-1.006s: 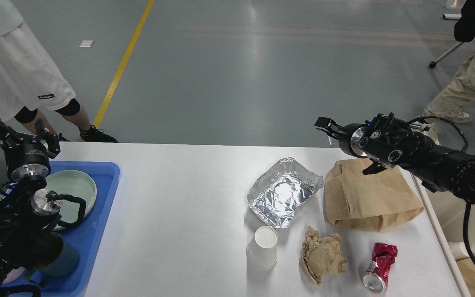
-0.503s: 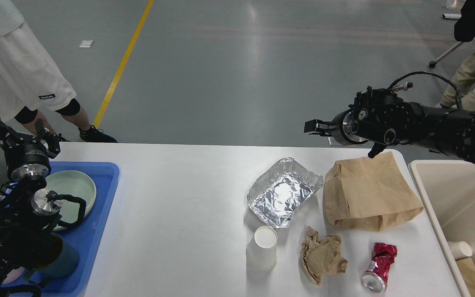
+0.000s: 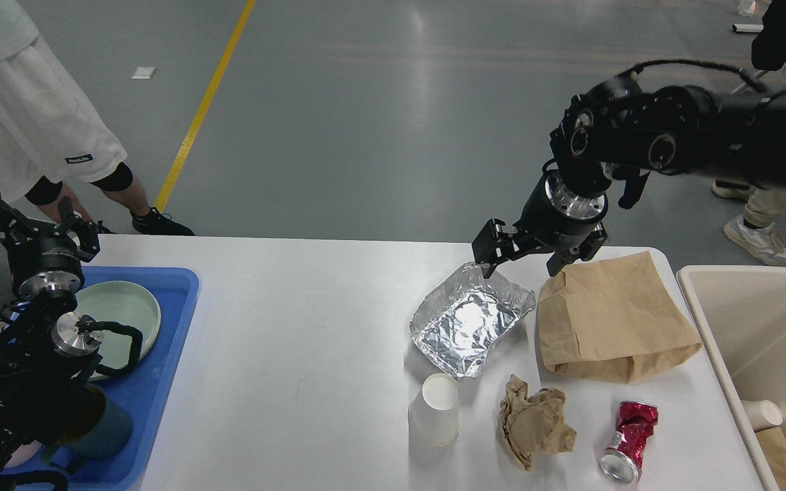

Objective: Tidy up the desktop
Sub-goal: 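Raise the right gripper and move it over the foil tray, then lower the right gripper and grasp the crumpled foil tray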

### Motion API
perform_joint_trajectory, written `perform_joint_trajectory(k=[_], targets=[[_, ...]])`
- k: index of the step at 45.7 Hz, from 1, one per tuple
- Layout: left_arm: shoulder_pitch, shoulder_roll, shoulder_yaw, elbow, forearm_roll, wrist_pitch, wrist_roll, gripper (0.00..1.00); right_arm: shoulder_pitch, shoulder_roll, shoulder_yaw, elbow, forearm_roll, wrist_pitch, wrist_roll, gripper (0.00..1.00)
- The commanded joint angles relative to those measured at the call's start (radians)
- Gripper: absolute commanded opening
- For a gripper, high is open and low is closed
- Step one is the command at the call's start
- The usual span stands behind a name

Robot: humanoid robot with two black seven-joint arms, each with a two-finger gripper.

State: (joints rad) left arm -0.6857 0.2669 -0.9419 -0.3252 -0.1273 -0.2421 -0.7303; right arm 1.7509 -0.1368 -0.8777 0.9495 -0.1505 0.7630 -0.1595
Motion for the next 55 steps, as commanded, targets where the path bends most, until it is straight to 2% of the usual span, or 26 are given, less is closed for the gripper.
perform_joint_trajectory(k=[1, 6, 13, 20, 32, 39, 40, 42, 47, 51, 52, 55], targets=[[0.000, 0.000, 0.000, 0.000, 0.000, 0.000, 0.000, 0.96, -0.151, 0.002, 0.008, -0.057, 0.008, -0.134, -0.002, 1.00], [0.000, 0.000, 0.000, 0.000, 0.000, 0.000, 0.000, 0.96, -0.275, 0.014, 0.023, -0.113, 0.008, -0.232, -0.002, 1.00], [0.000, 0.000, 0.000, 0.000, 0.000, 0.000, 0.000, 0.96, -0.408, 0.037, 0.080, -0.208, 0.012, -0.306, -0.002, 1.00], [0.000, 0.000, 0.000, 0.000, 0.000, 0.000, 0.000, 0.96, -0.481, 0.028, 0.186, -0.265, 0.049, -0.318, -0.002, 1.00], [0.000, 0.000, 0.000, 0.000, 0.000, 0.000, 0.000, 0.96, -0.570, 0.058, 0.195, -0.391, 0.049, -0.323, -0.002, 1.00], [0.000, 0.000, 0.000, 0.000, 0.000, 0.000, 0.000, 0.96, -0.614, 0.079, 0.223, -0.445, 0.051, -0.421, -0.002, 0.97], [0.000, 0.000, 0.000, 0.000, 0.000, 0.000, 0.000, 0.96, -0.619, 0.079, 0.227, -0.445, 0.051, -0.445, -0.002, 0.95], [0.000, 0.000, 0.000, 0.000, 0.000, 0.001, 0.000, 0.96, -0.633, 0.079, 0.236, -0.443, 0.051, -0.488, -0.002, 0.82], [0.000, 0.000, 0.000, 0.000, 0.000, 0.000, 0.000, 0.96, -0.660, 0.077, 0.249, -0.443, 0.051, -0.528, -0.002, 0.34], [0.000, 0.000, 0.000, 0.000, 0.000, 0.000, 0.000, 0.96, -0.668, 0.077, 0.252, -0.437, 0.051, -0.528, -0.002, 0.04], [0.000, 0.000, 0.000, 0.000, 0.000, 0.001, 0.000, 0.96, -0.668, 0.077, 0.253, -0.437, 0.051, -0.528, -0.002, 0.00], [0.000, 0.000, 0.000, 0.000, 0.000, 0.000, 0.000, 0.96, -0.668, 0.075, 0.264, -0.436, 0.051, -0.528, -0.002, 0.00]])
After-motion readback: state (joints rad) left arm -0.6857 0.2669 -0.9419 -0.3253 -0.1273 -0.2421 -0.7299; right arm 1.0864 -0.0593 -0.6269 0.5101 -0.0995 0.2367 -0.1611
